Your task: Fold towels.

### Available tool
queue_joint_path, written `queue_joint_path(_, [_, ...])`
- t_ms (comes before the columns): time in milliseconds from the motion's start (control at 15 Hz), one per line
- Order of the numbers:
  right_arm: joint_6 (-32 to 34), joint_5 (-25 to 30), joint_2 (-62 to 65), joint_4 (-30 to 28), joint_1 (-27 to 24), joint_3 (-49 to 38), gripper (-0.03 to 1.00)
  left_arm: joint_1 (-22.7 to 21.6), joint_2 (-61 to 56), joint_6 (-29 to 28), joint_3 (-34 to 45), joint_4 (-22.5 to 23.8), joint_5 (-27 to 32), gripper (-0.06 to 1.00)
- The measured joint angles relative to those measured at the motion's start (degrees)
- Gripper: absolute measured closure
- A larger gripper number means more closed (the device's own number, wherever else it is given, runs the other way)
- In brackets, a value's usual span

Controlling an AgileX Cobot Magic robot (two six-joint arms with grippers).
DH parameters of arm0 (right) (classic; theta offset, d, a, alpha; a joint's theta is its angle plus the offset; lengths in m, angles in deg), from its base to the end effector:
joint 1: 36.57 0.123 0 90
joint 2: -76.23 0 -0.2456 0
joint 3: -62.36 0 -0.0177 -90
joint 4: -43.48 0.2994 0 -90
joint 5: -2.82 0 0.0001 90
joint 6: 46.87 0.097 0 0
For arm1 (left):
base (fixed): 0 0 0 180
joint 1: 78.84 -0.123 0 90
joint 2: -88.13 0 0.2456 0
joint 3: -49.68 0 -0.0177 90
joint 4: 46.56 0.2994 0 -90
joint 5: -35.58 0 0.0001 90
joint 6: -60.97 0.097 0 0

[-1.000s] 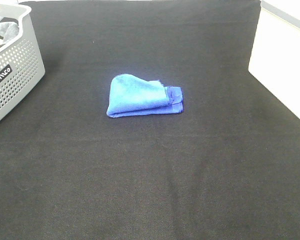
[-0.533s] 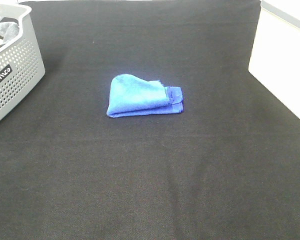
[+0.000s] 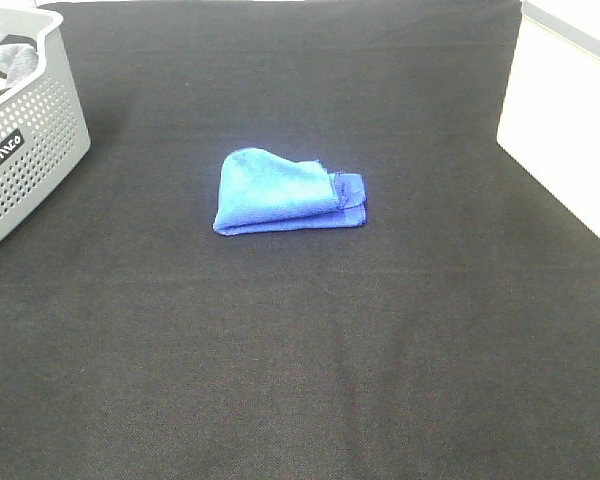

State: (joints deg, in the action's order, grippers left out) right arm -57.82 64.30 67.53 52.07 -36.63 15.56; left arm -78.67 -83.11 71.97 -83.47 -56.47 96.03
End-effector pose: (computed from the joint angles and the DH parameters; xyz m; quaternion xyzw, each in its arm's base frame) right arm 0.0798 0.0127 0.3010 -0.0846 0.8459 0.0244 0.5260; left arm 0.0807 -0.0148 0.3025 0.0859 0.8408 -0.0361 0.5333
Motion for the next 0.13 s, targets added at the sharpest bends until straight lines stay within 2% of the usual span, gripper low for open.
queue_joint_path(133, [0.00,0.00,0.00,0.00,0.00,0.00,0.03,0.00,0.00,0.00,0.00,0.00,0.00,0.21])
